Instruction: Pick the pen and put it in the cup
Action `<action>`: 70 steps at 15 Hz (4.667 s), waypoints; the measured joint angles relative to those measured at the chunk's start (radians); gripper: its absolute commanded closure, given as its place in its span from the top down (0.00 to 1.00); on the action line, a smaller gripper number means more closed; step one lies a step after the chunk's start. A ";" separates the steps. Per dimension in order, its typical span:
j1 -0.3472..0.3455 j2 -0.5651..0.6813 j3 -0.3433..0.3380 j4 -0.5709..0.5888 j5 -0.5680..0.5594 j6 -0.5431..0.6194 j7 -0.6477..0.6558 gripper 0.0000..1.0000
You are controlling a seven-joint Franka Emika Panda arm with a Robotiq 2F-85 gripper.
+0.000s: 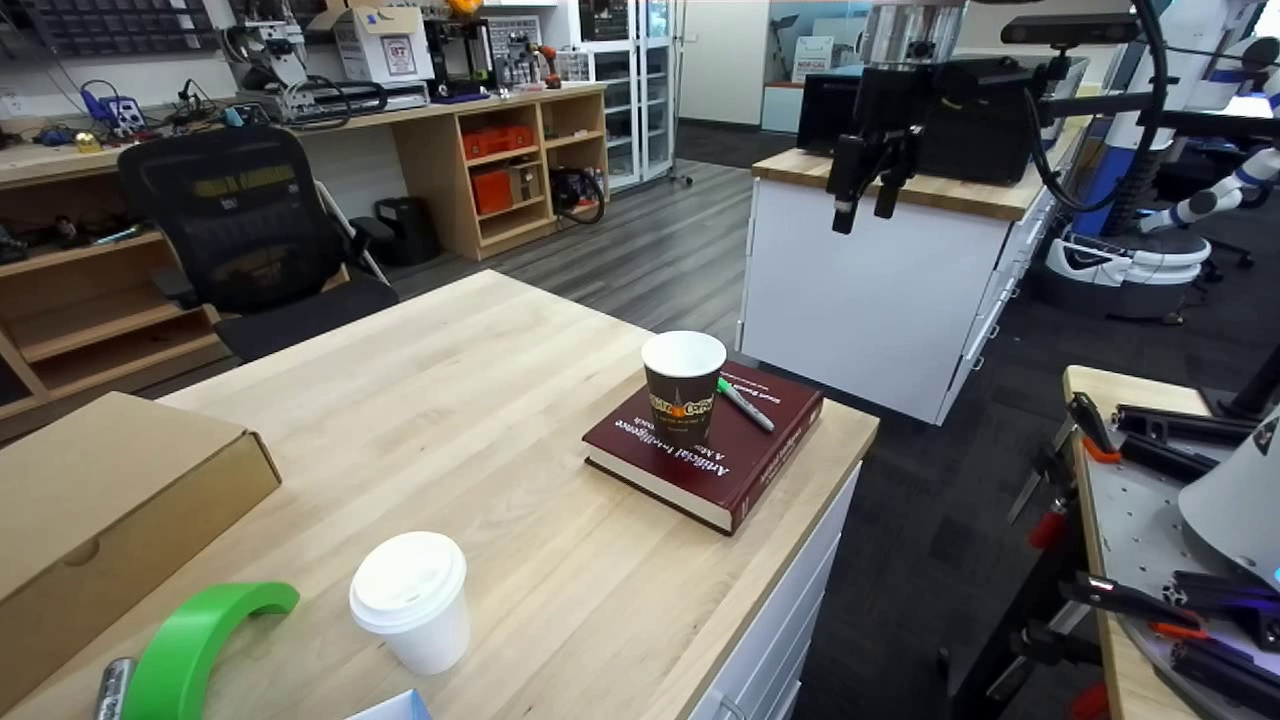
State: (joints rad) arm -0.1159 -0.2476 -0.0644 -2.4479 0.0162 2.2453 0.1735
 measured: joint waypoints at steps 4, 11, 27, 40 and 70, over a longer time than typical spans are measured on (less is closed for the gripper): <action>0.028 0.085 0.037 0.060 0.046 0.000 0.096 1.00; 0.067 0.230 0.059 0.177 0.085 0.004 0.204 1.00; 0.115 0.296 0.070 0.204 0.081 0.005 0.285 1.00; 0.164 0.432 0.075 0.252 0.062 0.032 0.480 1.00; 0.202 0.650 0.072 0.356 0.085 0.234 0.302 1.00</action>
State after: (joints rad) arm 0.0861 0.4023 0.0078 -2.0920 0.1011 2.4797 0.4755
